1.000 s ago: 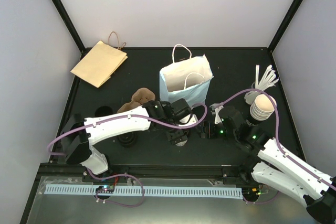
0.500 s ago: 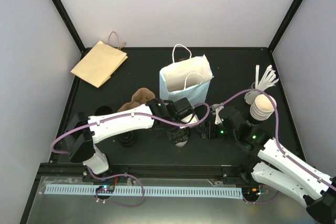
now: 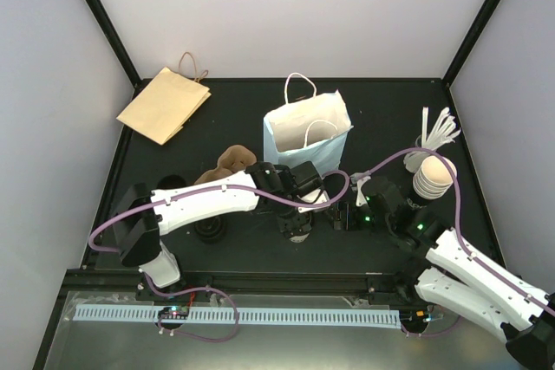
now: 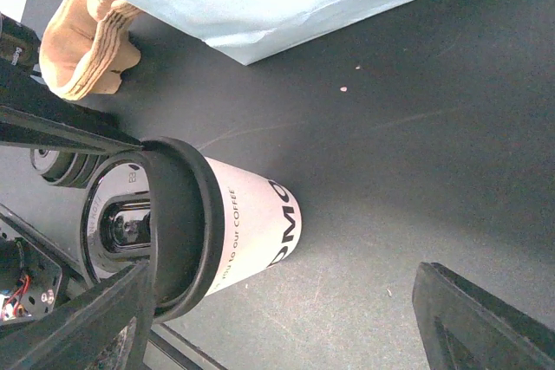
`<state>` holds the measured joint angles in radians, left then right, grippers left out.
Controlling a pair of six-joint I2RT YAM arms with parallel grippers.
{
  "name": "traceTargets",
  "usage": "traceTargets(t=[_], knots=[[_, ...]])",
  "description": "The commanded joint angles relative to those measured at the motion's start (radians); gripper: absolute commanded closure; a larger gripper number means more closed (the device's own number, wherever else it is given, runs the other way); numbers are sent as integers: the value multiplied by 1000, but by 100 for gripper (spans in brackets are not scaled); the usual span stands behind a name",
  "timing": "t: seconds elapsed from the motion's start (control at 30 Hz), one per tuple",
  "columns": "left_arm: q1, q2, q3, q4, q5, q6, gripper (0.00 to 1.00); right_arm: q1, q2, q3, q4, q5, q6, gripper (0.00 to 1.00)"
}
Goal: Pack the takeout coffee
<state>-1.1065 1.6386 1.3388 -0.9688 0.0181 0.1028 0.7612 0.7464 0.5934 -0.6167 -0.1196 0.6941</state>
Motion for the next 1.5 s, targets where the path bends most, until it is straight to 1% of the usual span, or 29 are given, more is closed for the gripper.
traceTargets(t=[0.0, 0.23, 0.43, 0.7, 0.93, 1.17, 1.33, 1.47], knots=[[-1, 25, 26, -17, 20, 5, 20, -4, -16, -3, 26, -4, -1, 16], [-1, 18, 27, -30, 7, -12, 26, -4, -8, -14, 38, -21, 2, 16], [0, 11, 15, -55, -15, -71, 28, -5, -7, -30, 62, -37, 9, 16], [0, -11, -50, -26, 21, -135, 31, -4, 7, -36, 72, -54, 5, 16], [0, -20, -103, -3, 29, -183, 32, -4, 32, -65, 109, -113, 19, 16], [0, -22, -135, 24, 65, -212, 34, -4, 66, -139, 247, -242, 69, 17], [-1, -10, -147, 20, 56, -212, 35, -6, 59, -176, 324, -260, 109, 19], [-1, -8, -146, 12, 52, -208, 35, -20, 71, -195, 398, -305, 134, 21]])
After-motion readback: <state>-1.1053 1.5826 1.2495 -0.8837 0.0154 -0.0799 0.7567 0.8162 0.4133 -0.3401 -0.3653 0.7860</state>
